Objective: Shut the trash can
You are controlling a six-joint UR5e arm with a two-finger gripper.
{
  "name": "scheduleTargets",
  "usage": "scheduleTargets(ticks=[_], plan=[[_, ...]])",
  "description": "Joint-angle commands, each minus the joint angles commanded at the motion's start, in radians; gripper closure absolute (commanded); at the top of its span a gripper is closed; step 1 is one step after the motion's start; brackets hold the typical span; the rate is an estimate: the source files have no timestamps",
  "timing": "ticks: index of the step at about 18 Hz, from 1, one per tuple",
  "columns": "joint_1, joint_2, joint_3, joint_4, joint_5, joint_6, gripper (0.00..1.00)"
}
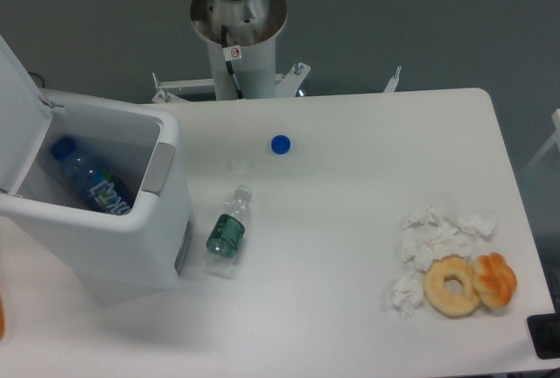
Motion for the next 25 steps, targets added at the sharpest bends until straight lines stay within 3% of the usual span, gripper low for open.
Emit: scheduleTargets(ticks=[12,25], plan=[[0.008,-0.037,0.002,-0.003,0.015,0.014,0.0],[0.189,-0.034,-0.026,-0.006,0.067,0.184,0.0]])
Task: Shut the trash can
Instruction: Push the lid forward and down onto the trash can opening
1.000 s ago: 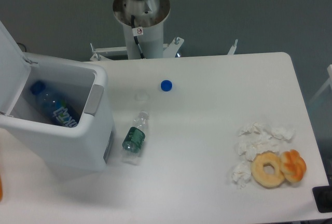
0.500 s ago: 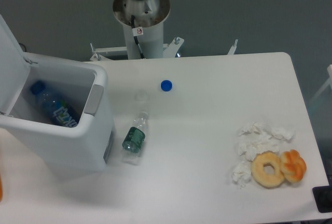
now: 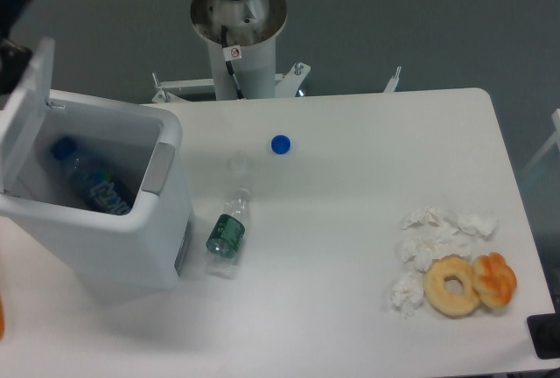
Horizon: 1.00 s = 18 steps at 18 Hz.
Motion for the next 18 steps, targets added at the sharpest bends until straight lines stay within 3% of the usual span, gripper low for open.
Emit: scheduleTargets(ticks=[18], plan=[[0.098,-0.002,-0.089,-0.005,0.055,0.189,0.0]])
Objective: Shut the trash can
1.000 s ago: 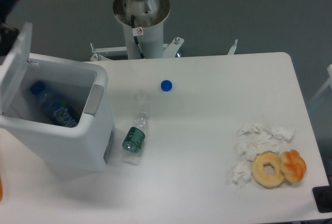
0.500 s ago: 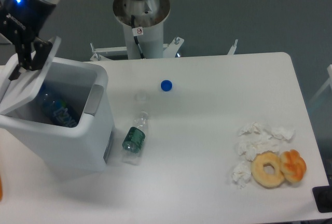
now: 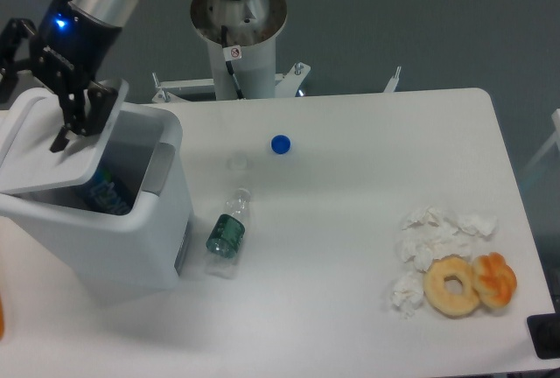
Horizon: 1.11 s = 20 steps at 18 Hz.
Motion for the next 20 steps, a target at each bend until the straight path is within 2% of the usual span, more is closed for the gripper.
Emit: scheduleTargets(ticks=[4,10,20], plan=[[0.032,-0.002,-0.015,-0.006,-0.002,-0.012,0.0],[0.075,-0.002,-0.032,-0.063,-0.008,-0.057,0.0],[0.077,0.0,-0.034,-0.063,-0.008,-0.071,0.0]])
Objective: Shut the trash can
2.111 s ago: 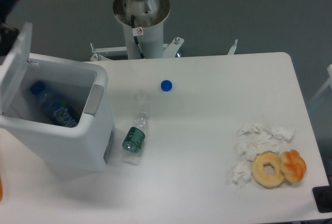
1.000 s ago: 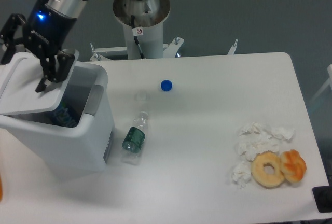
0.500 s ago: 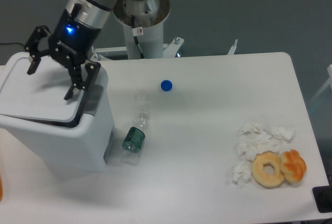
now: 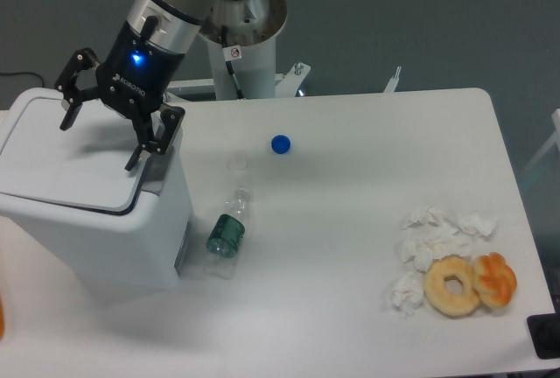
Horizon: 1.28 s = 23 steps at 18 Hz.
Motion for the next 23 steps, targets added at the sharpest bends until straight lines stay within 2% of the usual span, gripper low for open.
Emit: scheduleTargets(ticks=[23], plan=[[-0.003,-0.008,-0.015,-0.005,0.006,0.008,0.0]])
